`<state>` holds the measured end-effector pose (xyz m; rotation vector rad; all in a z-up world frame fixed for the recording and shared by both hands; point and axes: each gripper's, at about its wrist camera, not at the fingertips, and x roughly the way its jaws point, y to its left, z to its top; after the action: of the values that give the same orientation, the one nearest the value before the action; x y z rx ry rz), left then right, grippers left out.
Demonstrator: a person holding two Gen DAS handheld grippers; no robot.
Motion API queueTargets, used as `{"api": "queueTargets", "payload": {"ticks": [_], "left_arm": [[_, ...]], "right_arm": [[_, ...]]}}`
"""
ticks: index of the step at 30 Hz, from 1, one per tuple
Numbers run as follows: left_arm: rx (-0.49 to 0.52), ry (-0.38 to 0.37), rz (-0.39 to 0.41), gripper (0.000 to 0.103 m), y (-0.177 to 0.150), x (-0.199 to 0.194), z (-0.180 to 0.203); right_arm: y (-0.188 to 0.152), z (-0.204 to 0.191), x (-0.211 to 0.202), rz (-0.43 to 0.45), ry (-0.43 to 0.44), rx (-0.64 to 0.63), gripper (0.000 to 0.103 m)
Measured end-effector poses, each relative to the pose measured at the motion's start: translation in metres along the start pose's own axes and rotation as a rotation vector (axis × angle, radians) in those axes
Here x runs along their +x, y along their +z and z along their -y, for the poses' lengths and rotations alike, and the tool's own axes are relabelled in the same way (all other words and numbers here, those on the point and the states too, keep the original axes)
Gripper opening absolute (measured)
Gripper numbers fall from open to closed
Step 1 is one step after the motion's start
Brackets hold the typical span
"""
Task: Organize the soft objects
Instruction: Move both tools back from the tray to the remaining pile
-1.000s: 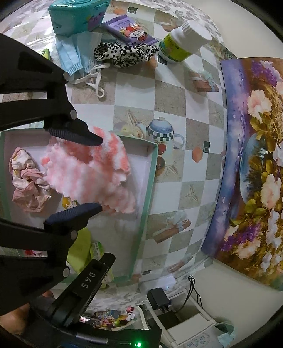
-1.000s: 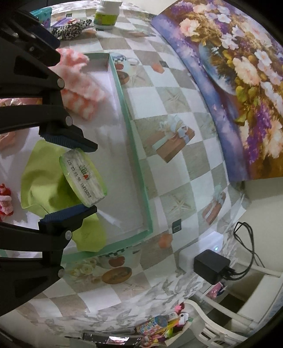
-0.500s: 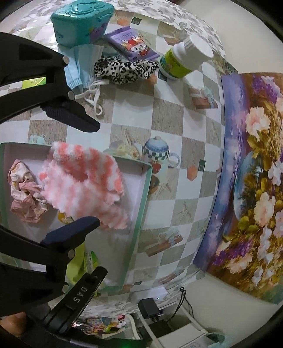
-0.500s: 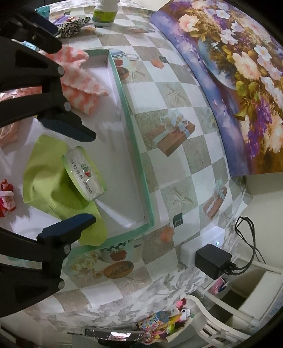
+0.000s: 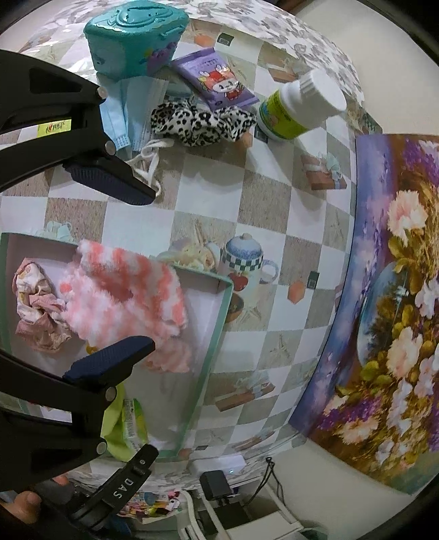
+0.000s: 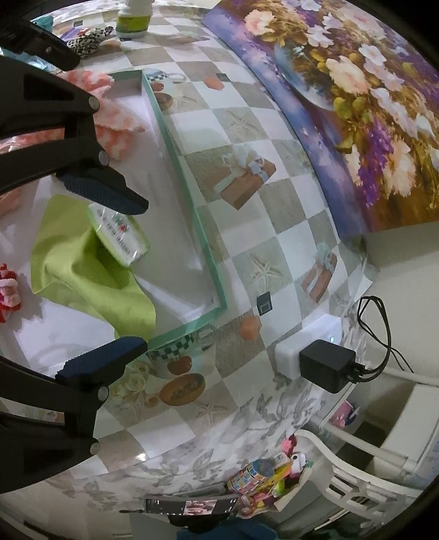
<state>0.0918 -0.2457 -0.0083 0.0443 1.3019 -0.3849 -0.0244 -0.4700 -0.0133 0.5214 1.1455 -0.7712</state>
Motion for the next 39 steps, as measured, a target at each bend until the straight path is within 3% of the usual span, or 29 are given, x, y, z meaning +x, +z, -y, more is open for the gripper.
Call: {"api": "queueTargets", "payload": {"ticks": [5,11,19,27,39], "left_arm": [[-0.045,0.006,0.011,0.089,0.006,-0.004,-0.017],[-0.096,0.049,0.068,0.089,0.016,-0.023,-0.045],[-0.190,0.151,0.134,0.089,0.027,-0.047,-0.103],[-0.298,0.177,0.127,0.090,0.026,-0.055,-0.154],[-0.363,0.202,0.131,0.090,0.020,-0.066,-0.205]], "right_arm": [[0.001,-0.003,-0.007,0.019,0.002,-0.008,0.078],[0.001,-0.016,-0.021,0.045,0.038,-0.025,0.078],[-0.010,-0.066,-0.041,0.079,0.100,-0.149,0.078],[-0.029,-0.115,-0.055,0.096,0.153,-0.278,0.078],[-0.064,-0.179,-0.066,0.070,0.368,-0.393,0.078]]}}
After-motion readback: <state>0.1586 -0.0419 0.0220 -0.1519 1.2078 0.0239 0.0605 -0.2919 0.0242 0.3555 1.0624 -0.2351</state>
